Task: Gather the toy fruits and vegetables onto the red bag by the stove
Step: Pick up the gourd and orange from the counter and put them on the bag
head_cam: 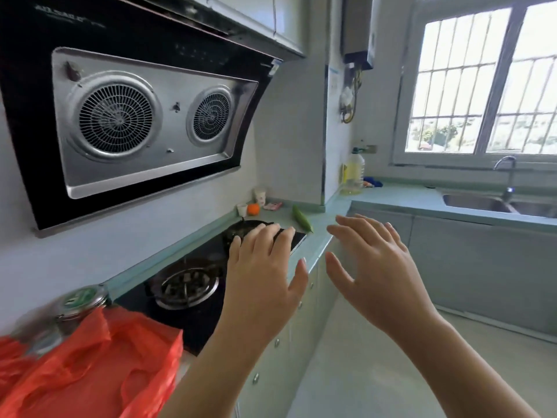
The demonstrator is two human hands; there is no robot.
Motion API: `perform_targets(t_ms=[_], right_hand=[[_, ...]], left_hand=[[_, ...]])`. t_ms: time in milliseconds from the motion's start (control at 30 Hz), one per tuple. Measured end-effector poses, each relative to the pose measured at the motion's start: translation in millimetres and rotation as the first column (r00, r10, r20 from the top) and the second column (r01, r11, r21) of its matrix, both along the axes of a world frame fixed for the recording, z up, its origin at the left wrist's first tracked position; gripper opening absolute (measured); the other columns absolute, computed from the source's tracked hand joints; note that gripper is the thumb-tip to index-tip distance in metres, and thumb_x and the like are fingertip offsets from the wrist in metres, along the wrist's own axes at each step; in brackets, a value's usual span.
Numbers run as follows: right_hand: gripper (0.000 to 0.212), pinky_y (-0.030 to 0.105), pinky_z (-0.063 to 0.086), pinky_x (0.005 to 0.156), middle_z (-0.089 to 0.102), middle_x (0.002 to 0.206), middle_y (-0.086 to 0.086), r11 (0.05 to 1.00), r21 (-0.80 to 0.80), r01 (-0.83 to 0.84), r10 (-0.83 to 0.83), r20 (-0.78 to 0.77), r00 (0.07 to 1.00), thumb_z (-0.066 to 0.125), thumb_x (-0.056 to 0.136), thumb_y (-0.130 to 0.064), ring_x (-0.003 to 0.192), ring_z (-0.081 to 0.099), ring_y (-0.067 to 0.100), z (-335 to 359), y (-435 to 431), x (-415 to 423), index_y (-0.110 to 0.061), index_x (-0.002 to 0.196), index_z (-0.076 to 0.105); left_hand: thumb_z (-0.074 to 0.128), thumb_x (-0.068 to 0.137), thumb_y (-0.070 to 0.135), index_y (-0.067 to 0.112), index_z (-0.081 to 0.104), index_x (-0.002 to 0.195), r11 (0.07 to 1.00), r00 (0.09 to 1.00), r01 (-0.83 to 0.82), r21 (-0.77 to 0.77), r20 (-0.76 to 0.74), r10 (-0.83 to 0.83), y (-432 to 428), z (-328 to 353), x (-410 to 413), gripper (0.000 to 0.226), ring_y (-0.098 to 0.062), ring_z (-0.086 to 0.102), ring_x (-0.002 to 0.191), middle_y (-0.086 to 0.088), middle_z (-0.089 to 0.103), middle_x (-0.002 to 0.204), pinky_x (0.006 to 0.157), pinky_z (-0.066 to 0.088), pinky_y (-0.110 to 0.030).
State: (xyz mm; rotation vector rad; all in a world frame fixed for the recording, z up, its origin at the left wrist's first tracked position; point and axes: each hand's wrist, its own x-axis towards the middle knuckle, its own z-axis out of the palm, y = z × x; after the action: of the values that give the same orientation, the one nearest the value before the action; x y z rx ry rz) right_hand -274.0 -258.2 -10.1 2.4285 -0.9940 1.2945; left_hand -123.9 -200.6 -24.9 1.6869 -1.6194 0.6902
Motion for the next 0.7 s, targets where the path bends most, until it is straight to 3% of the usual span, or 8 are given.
perform_targets(t_ms=[333, 700], right_hand=[[0.043, 0.055, 0.043, 0.093, 0.065, 0.111, 0.005, 0.992, 0.034, 0.125, -0.125, -0.006, 0.992, 0.040, 0.080, -0.039, 0.107, 0.058, 0.026, -14, -105, -94, -0.014, 0.106, 0.063], [0.041, 0.054, 0.044, 0.091, 0.065, 0.110, 0.004, 0.975, 0.148, 0.164, -0.166, -0.003, 0.986, 0.042, 0.079, -0.038, 0.106, 0.058, 0.029, -66, -225, -106, -0.013, 0.104, 0.063]], left_hand=[[0.039, 0.083, 0.036, 0.007, 0.059, 0.113, 0.996, 0.989, 0.086, -0.011, -0.118, -0.086, -114, -20, -82, 0.046, -0.030, 0.057, 0.107, -0.012, 0.062, 0.115, 0.091, 0.044, -0.053], [0.039, 0.082, 0.036, 0.006, 0.061, 0.110, 0.995, 0.981, 0.088, 0.051, -0.179, -0.078, -229, -67, -80, 0.046, -0.032, 0.059, 0.101, -0.012, 0.064, 0.109, 0.085, 0.046, -0.055]])
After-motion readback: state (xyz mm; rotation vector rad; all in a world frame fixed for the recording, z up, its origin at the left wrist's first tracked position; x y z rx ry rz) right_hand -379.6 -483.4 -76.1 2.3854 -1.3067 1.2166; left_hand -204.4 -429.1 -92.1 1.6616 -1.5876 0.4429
